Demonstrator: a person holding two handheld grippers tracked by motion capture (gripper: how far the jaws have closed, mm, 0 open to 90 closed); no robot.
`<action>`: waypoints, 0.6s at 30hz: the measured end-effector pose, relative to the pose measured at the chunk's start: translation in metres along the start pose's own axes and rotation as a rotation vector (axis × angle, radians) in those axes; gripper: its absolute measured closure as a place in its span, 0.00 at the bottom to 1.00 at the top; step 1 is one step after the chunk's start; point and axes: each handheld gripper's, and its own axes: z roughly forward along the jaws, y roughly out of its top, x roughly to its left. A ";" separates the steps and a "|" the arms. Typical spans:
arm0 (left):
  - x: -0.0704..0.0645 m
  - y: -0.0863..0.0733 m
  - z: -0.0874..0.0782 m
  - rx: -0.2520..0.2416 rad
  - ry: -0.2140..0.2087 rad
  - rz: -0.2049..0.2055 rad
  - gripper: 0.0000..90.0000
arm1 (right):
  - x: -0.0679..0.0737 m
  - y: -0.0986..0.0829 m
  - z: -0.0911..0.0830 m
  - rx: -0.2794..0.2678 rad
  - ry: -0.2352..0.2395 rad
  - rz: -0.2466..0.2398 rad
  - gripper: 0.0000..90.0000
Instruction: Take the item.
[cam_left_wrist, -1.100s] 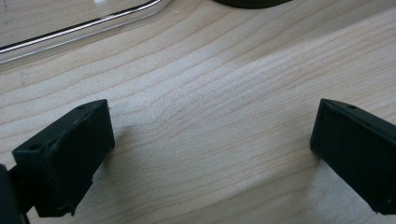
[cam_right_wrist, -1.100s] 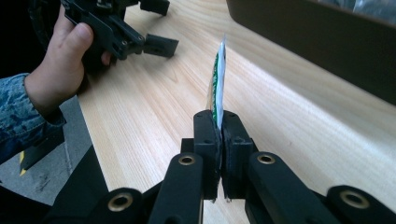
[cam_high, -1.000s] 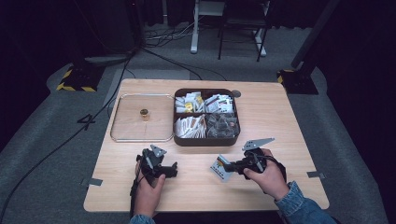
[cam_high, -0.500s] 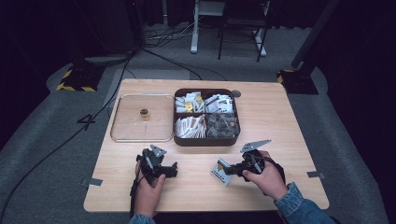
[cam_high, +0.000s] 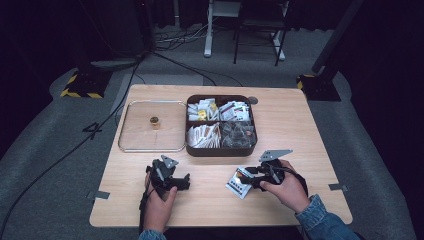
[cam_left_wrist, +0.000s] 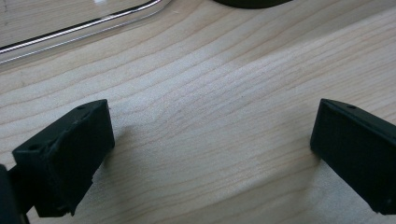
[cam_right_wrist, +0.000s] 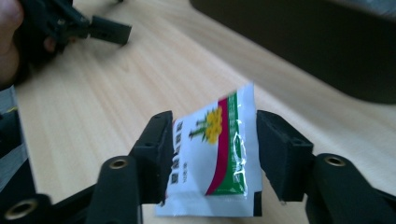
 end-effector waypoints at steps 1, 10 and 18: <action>0.000 0.000 0.000 -0.001 0.000 -0.001 0.00 | -0.001 0.000 -0.001 -0.018 -0.010 -0.005 0.50; 0.000 0.000 0.000 0.000 0.000 0.000 0.00 | -0.006 0.007 -0.015 -0.088 -0.034 -0.023 0.49; 0.000 0.000 0.000 0.000 0.000 0.001 0.00 | -0.015 0.013 -0.035 -0.111 -0.068 -0.072 0.45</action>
